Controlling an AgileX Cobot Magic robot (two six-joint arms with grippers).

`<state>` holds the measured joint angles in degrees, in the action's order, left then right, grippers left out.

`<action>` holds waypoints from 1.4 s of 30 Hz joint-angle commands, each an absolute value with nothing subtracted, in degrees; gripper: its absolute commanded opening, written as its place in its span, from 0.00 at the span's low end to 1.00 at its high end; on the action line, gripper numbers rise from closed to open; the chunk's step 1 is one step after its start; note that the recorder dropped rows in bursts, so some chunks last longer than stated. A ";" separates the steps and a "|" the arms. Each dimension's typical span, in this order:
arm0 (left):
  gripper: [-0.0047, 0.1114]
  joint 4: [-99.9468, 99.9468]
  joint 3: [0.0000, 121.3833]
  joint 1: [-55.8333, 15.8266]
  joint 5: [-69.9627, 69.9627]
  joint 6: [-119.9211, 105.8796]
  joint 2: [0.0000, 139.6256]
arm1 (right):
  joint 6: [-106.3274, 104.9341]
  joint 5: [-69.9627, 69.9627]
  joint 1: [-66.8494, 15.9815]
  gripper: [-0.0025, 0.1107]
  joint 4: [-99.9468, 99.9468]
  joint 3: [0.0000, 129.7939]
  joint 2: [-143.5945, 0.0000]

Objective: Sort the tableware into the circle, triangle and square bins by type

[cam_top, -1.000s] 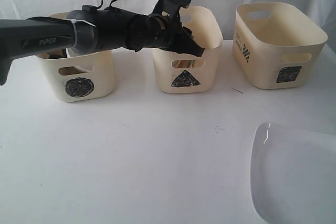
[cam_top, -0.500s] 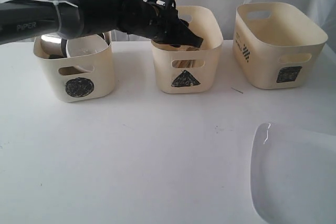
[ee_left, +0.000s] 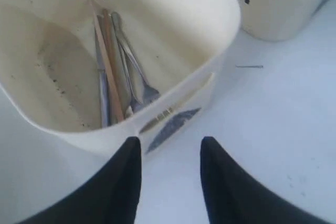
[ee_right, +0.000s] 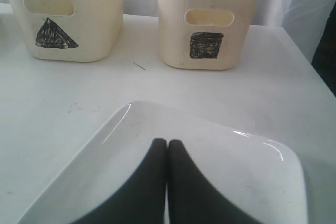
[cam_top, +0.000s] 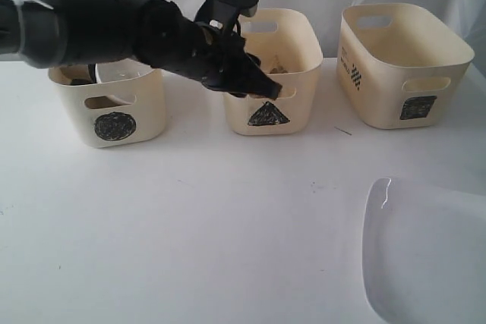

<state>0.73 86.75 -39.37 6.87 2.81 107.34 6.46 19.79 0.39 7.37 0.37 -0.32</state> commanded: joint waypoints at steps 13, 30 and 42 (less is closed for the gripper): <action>0.41 0.00 57.72 -41.96 -2.50 6.74 82.24 | 6.30 19.65 0.57 0.02 7.29 0.00 0.00; 0.41 0.00 29.83 -41.96 1.40 7.57 38.17 | 6.30 19.65 0.57 0.02 7.29 0.00 0.00; 0.41 0.00 27.32 -41.96 17.59 7.71 14.44 | 6.30 19.65 0.57 0.02 7.29 0.00 0.00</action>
